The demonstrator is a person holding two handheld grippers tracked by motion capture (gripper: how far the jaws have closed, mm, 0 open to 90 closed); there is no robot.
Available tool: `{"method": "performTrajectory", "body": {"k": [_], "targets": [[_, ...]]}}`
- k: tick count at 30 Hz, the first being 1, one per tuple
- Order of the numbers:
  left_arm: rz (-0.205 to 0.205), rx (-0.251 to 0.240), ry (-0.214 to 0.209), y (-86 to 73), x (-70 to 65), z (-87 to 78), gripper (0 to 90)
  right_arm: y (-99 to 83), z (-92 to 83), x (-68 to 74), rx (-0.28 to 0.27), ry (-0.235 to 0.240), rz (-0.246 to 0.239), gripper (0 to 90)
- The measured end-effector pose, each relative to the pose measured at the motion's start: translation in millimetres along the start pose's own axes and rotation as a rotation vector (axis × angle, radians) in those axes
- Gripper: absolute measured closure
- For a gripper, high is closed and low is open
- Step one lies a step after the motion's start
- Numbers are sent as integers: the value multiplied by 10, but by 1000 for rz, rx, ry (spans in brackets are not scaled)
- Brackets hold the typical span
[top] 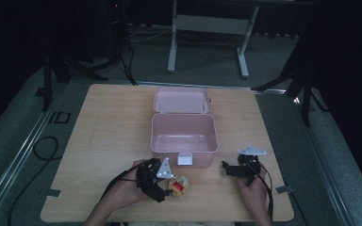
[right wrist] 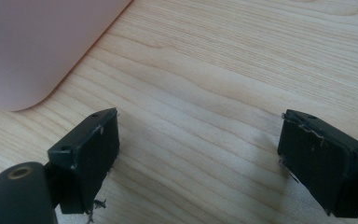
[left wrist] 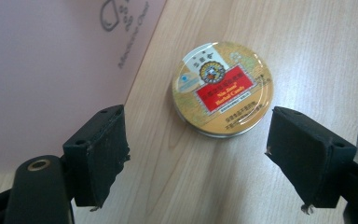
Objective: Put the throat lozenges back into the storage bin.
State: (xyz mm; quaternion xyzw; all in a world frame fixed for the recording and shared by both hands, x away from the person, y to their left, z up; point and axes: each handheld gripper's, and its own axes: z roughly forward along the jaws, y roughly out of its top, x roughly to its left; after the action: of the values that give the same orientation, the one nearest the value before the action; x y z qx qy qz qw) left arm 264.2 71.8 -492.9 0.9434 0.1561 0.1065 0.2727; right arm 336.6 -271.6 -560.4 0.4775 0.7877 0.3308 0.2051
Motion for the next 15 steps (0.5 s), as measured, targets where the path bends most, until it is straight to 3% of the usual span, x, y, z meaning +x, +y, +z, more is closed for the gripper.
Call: {"method": "performTrajectory", "body": {"k": [15], "targets": [[52, 25, -29, 128, -56, 143, 173, 0, 0, 0, 0, 0, 0, 124]]}}
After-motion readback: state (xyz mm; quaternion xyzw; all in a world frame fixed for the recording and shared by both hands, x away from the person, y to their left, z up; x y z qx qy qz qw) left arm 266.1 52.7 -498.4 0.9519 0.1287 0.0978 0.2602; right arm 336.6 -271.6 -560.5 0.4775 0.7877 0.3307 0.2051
